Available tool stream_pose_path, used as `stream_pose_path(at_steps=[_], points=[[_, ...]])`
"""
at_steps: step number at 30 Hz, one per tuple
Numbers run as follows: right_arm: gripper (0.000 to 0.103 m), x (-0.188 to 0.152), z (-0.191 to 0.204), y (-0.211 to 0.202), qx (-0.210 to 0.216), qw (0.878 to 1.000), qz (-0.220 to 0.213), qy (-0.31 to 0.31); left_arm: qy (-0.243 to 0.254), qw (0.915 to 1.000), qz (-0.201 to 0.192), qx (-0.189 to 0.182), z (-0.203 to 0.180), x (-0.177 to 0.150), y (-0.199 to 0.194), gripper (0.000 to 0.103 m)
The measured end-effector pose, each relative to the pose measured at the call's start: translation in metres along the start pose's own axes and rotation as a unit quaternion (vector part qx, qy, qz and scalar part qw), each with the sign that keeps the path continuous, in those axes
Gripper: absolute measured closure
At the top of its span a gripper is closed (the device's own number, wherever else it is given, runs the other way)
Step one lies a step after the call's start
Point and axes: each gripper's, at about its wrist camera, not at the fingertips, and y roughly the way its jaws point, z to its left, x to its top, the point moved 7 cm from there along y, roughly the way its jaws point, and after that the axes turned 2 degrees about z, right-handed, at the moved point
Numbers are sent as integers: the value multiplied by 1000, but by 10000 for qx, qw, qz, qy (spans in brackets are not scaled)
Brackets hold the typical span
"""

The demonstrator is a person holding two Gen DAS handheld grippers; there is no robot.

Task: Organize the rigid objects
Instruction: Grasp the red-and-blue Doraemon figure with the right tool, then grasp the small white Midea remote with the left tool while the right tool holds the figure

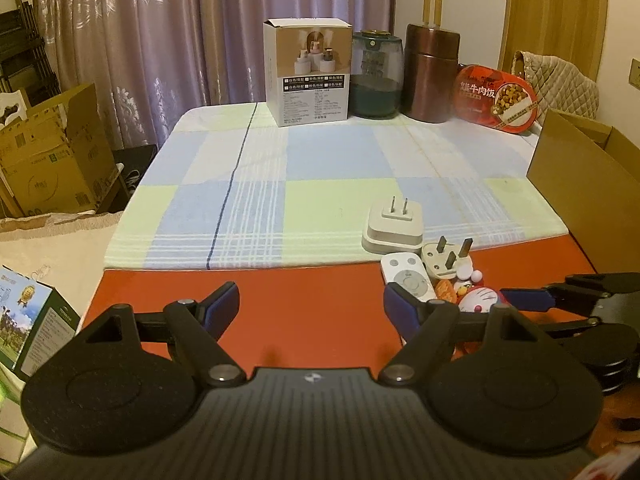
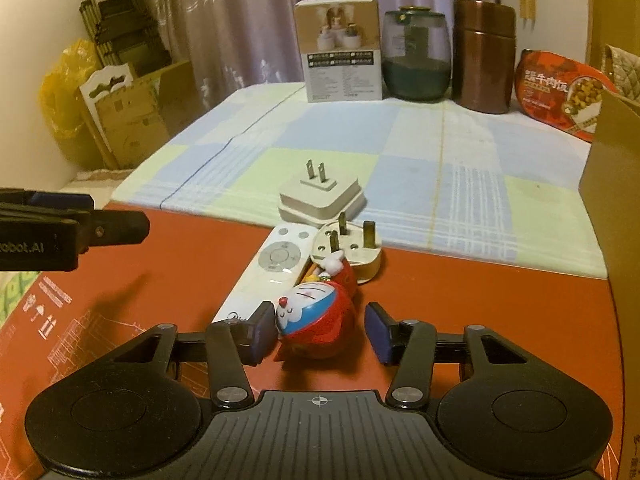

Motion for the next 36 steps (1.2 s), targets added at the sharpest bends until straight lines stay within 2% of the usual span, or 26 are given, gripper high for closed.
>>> stream_pose_path(at_steps=[10, 13, 21, 29, 33, 36], points=[[61, 0, -6, 10, -23, 9999, 98, 17, -49, 9998, 112, -155, -4, -5, 7, 27], [61, 0, -12, 5, -165, 9997, 136, 85, -66, 9996, 146, -231, -7, -7, 10, 27], [61, -2, -43, -11, -422, 9978, 269, 425, -3, 9976, 180, -663, -32, -12, 24, 27], [61, 8, -59, -30, -358, 9988, 317, -113, 127, 9955, 298, -888, -59, -15, 44, 27], [61, 3, -76, -24, -379, 9983, 402, 203, 164, 9951, 333, -919, -66, -16, 52, 28], [61, 2, -76, -25, -421, 9984, 367, 104, 133, 9948, 334, -952, -71, -15, 58, 29]])
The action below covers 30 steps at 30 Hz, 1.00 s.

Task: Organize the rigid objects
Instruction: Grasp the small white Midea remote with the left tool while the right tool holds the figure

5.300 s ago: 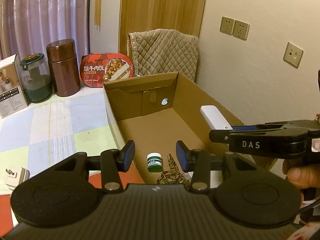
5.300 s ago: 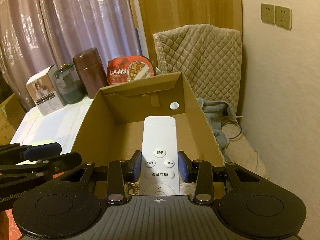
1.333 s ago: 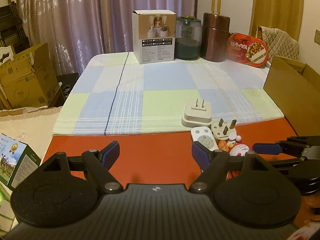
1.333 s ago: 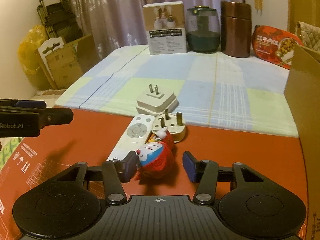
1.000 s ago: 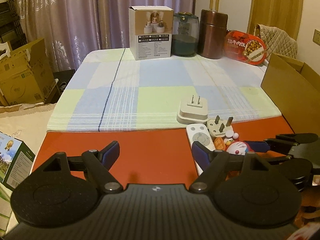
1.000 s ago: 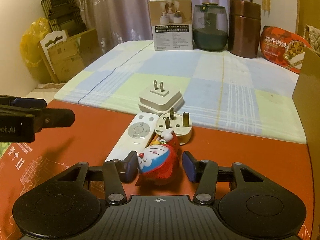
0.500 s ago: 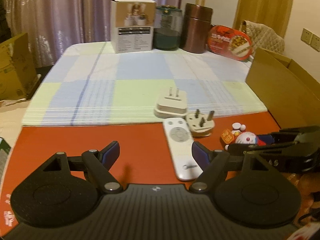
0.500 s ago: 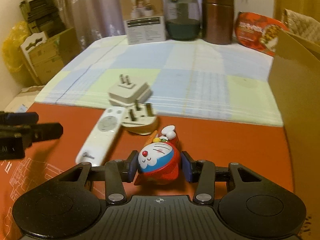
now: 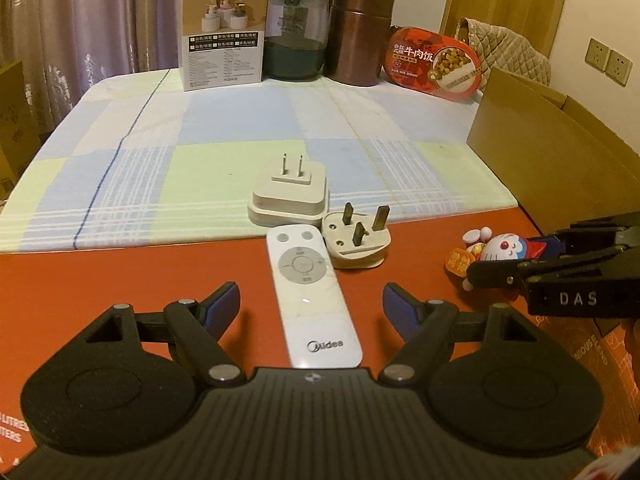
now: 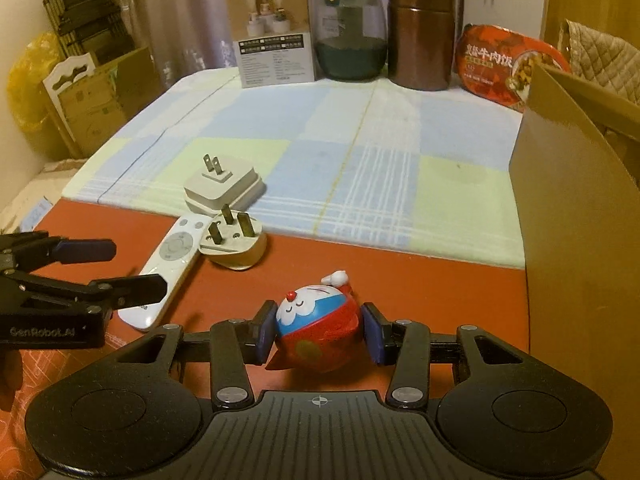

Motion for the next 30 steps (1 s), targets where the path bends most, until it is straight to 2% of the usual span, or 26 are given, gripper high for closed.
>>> stream_pose_path(at_steps=[1, 3, 9, 20, 30], points=[[61, 0, -1, 0, 6, 10000, 1, 18, 6, 10000, 13, -14, 0, 0, 3, 29], [61, 0, -2, 0, 32, 9999, 12, 110, 37, 10000, 43, 0, -3, -1, 9, 38], [61, 3, -6, 0, 99, 9996, 14, 254, 38, 9997, 14, 227, -4, 1, 21, 53], [61, 4, -9, 0, 186, 9988, -2, 452, 81, 9991, 7, 420, -1, 1, 31, 64], [61, 6, -5, -3, 245, 9985, -21, 488, 172, 9988, 202, 410, -3, -3, 26, 68]])
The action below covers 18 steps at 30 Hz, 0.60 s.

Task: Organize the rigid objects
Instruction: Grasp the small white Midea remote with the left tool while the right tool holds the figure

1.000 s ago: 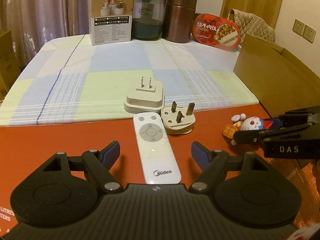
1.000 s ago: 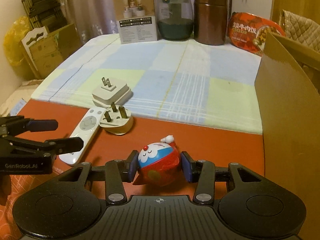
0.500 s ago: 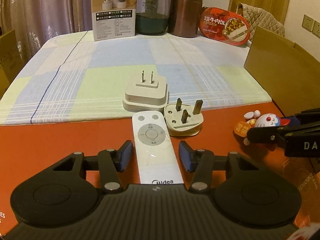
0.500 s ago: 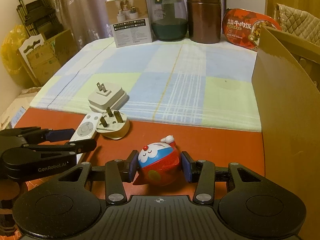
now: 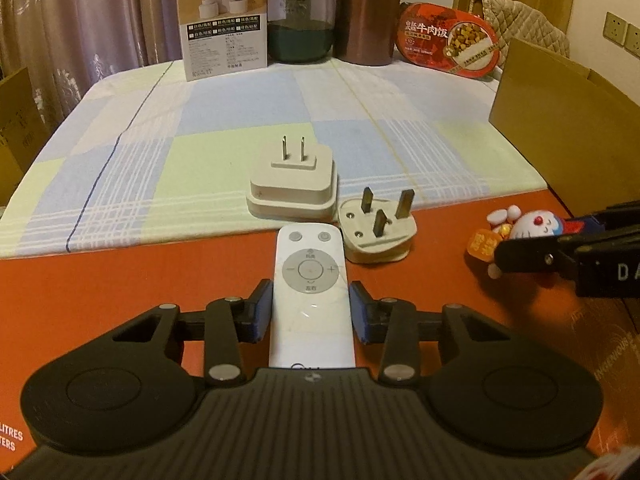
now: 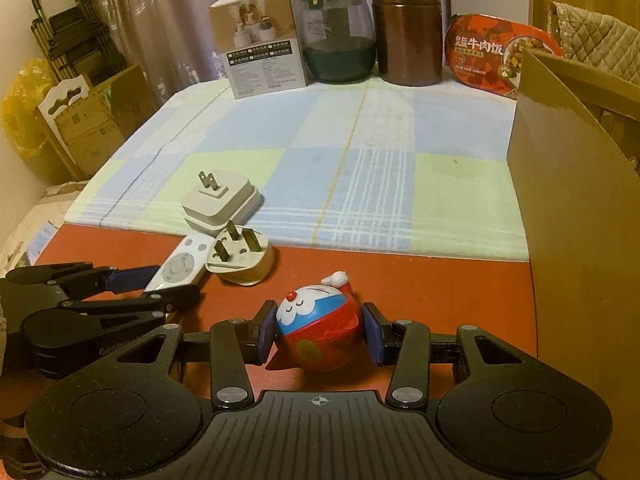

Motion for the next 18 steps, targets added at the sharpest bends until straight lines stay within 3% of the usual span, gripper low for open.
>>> stream_pose_path(at_steps=[18], points=[[61, 16, 20, -24, 189, 9995, -227, 94, -292, 9995, -95, -48, 6, 10, -42, 68]])
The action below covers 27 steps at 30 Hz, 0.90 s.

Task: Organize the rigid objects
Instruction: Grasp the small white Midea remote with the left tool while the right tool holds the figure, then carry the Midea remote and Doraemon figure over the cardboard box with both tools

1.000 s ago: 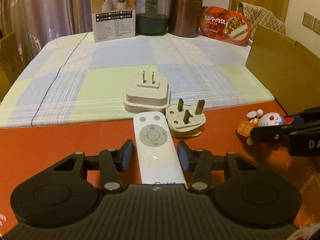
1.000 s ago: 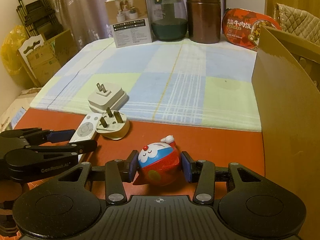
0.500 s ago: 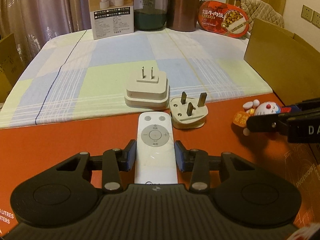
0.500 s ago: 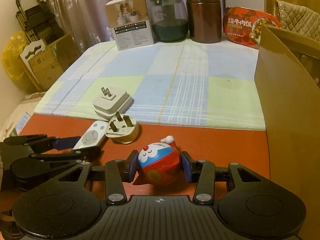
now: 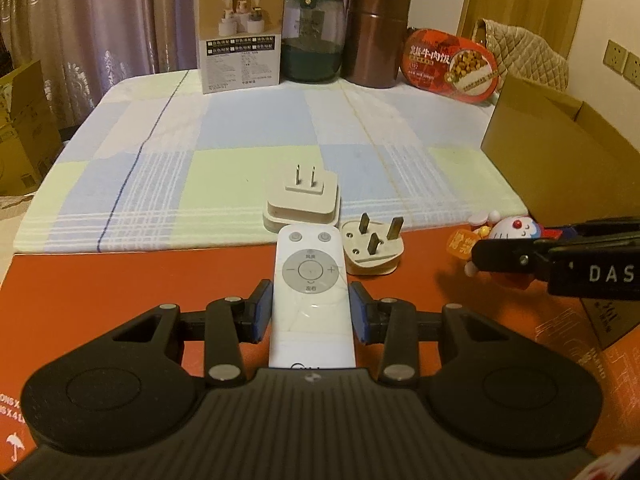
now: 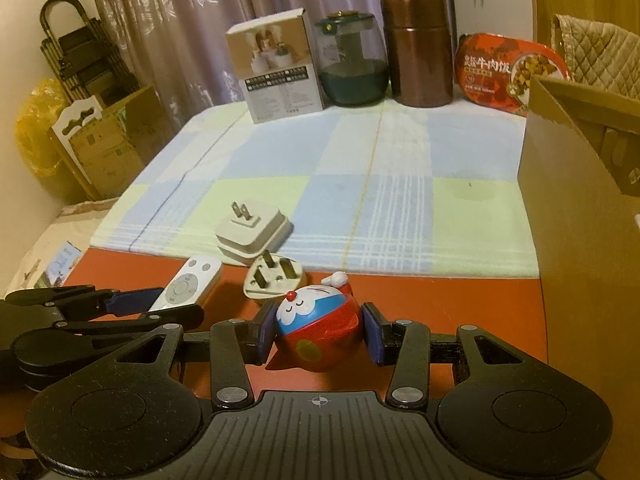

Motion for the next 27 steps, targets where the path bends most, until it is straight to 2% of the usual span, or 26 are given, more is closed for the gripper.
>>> stream_pose_path(at_steps=[15, 27], points=[[61, 9, 12, -39, 38, 9993, -324, 192, -225, 9994, -204, -138, -12, 10, -47, 68], [61, 14, 7, -83, -60, 9969, -700, 369, -140, 9982, -553, -179, -39, 31, -93, 68]])
